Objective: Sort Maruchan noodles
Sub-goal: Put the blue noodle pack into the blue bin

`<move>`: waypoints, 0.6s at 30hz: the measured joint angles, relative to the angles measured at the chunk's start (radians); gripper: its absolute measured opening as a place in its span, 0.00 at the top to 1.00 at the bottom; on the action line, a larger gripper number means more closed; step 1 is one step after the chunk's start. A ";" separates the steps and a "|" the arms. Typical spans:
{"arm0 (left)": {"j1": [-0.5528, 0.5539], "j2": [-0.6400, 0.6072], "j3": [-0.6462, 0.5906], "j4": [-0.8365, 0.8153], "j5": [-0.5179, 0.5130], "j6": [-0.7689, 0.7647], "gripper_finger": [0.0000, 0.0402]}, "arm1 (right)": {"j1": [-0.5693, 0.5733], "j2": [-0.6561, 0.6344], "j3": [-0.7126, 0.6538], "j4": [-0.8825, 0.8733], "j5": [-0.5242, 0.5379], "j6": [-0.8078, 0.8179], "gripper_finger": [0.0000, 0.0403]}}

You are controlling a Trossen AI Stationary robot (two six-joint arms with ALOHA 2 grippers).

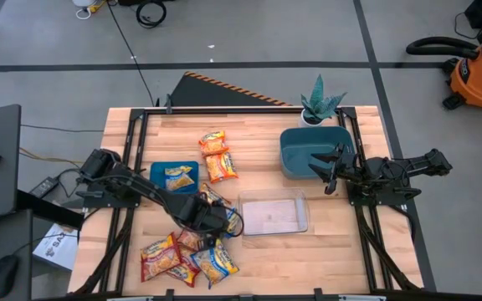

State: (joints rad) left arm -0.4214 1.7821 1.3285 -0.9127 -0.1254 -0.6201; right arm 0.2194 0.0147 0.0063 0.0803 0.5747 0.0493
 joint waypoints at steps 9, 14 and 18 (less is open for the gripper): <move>0.000 -0.091 0.000 -0.217 -0.140 0.056 0.98 | 0.000 0.000 0.000 0.000 0.000 0.000 0.51; -0.001 -0.213 0.000 -0.350 -0.268 0.024 0.99 | 0.000 0.000 0.000 0.000 0.000 0.000 0.51; -0.002 -0.317 0.000 -0.434 -0.368 -0.041 0.99 | 0.000 0.000 0.000 0.000 0.000 0.000 0.51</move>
State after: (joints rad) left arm -0.4232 1.4649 1.3285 -1.3463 -0.4936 -0.6606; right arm 0.2195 0.0147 0.0063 0.0803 0.5744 0.0492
